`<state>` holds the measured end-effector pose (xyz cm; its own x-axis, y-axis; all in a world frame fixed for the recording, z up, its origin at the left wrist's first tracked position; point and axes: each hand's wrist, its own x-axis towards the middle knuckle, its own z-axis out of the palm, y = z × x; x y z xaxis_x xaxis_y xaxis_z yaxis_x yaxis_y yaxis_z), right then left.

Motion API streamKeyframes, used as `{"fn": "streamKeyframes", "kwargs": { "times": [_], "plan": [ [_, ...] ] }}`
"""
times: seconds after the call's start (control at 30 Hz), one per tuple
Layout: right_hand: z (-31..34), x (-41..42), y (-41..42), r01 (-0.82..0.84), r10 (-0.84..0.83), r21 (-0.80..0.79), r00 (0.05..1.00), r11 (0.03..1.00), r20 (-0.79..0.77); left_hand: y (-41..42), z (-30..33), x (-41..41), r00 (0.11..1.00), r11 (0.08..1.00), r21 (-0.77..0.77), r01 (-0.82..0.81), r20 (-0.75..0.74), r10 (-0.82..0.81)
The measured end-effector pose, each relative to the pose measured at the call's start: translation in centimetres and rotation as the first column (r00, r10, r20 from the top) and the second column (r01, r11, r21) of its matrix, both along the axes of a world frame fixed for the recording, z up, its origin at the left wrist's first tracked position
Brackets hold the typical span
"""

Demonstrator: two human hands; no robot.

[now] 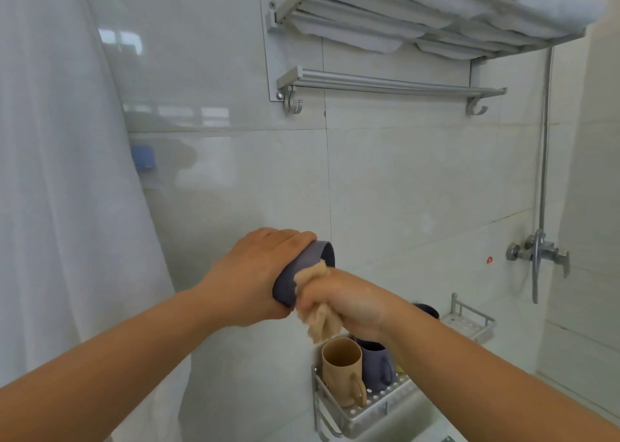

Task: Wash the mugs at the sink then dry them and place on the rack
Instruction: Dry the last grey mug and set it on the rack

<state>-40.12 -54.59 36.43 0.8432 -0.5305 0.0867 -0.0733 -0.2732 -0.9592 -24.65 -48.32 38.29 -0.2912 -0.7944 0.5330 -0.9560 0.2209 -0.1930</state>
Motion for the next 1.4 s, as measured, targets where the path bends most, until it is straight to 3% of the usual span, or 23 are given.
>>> {"fn": "streamKeyframes", "kwargs": {
  "times": [0.07, 0.17, 0.23, 0.33, 0.43, 0.53, 0.63, 0.73, 0.8, 0.93, 1.03, 1.1, 1.17, 1.23, 1.27, 1.3, 1.4],
  "plan": [
    [0.0, 0.3, -0.5, -0.020, 0.010, 0.124, 0.996, 0.992, 0.086, -0.3, -1.0, 0.2, 1.000, 0.995, -0.101, 0.008, 0.028, -0.006],
    [-0.5, 0.6, -1.0, -0.013, 0.007, 0.065, 0.995, 0.998, 0.095, -0.1, -1.6, 0.0, 1.000, 0.995, -0.094, 0.013, 0.020, -0.011],
    [-0.6, 0.1, -1.0, 0.011, -0.009, -0.068, 1.000, 0.998, 0.029, 0.6, -0.5, -0.4, 0.989, 0.995, 0.097, -0.010, -0.148, 0.024],
    [-0.2, -1.0, -1.5, -0.014, -0.017, -0.302, 0.995, 0.953, -0.101, 0.8, 1.8, 0.8, 0.884, 0.895, 0.442, 0.058, -0.439, 0.160],
    [0.8, -1.5, -1.8, -0.106, 0.047, -0.375, 0.986, 0.921, -0.162, 0.7, 2.6, 1.5, 0.851, 0.814, 0.570, 0.113, -0.478, 0.217],
    [1.0, -1.6, -1.7, -0.104, 0.072, -0.278, 0.990, 0.955, -0.124, 0.7, 1.9, 0.8, 0.873, 0.867, 0.492, 0.075, -0.452, 0.181],
    [0.6, -1.1, -1.9, -0.010, 0.007, -0.047, 0.999, 0.999, -0.049, 0.4, 0.3, -0.2, 0.947, 0.970, 0.233, -0.072, -0.289, 0.140],
    [0.3, -0.5, -1.9, 0.006, -0.008, 0.082, 1.000, 0.997, 0.024, 0.2, -1.7, -0.6, 0.970, 0.988, 0.020, -0.153, -0.186, 0.154],
    [0.0, -0.4, -1.9, 0.010, -0.010, 0.015, 1.000, 1.000, -0.001, 0.5, -1.3, -0.1, 0.958, 0.989, 0.130, -0.072, -0.268, 0.105],
    [-0.2, -1.1, -1.5, -0.109, 0.033, -0.392, 0.980, 0.913, -0.195, 0.8, 1.5, 0.8, 0.855, 0.888, 0.451, 0.089, -0.492, 0.164],
    [-0.2, -1.2, -1.1, -0.198, 0.079, -0.447, 0.959, 0.872, -0.270, 0.9, 2.0, 0.3, 0.909, 0.826, 0.558, 0.086, -0.384, 0.164],
    [-0.6, -0.9, -1.3, -0.190, 0.112, -0.357, 0.967, 0.915, -0.227, 1.1, 1.7, -0.2, 0.924, 0.841, 0.538, 0.053, -0.347, 0.164],
    [-0.9, -0.7, -1.8, -0.133, 0.109, -0.187, 0.986, 0.973, -0.129, 1.2, 0.6, -0.7, 0.959, 0.915, 0.401, -0.042, -0.241, 0.149],
    [-1.1, -0.2, -2.1, -0.114, 0.113, 0.068, 0.993, 0.991, 0.016, 0.6, -1.4, -0.7, 0.999, 0.999, 0.007, -0.046, -0.004, 0.046],
    [-1.2, 0.1, -2.3, -0.118, 0.107, 0.151, 0.991, 0.982, 0.079, 0.4, -2.3, -0.6, 0.996, 0.988, -0.155, -0.005, 0.090, 0.019],
    [-1.3, 0.3, -2.6, -0.120, 0.100, 0.186, 0.989, 0.975, 0.112, 0.2, -3.1, -0.5, 0.992, 0.975, -0.223, -0.005, 0.120, 0.032],
    [-1.2, 0.4, -2.9, -0.106, 0.099, 0.108, 0.993, 0.989, 0.061, -0.2, -4.2, 0.1, 0.997, 0.987, -0.156, -0.046, 0.057, 0.056]
  ]
}}
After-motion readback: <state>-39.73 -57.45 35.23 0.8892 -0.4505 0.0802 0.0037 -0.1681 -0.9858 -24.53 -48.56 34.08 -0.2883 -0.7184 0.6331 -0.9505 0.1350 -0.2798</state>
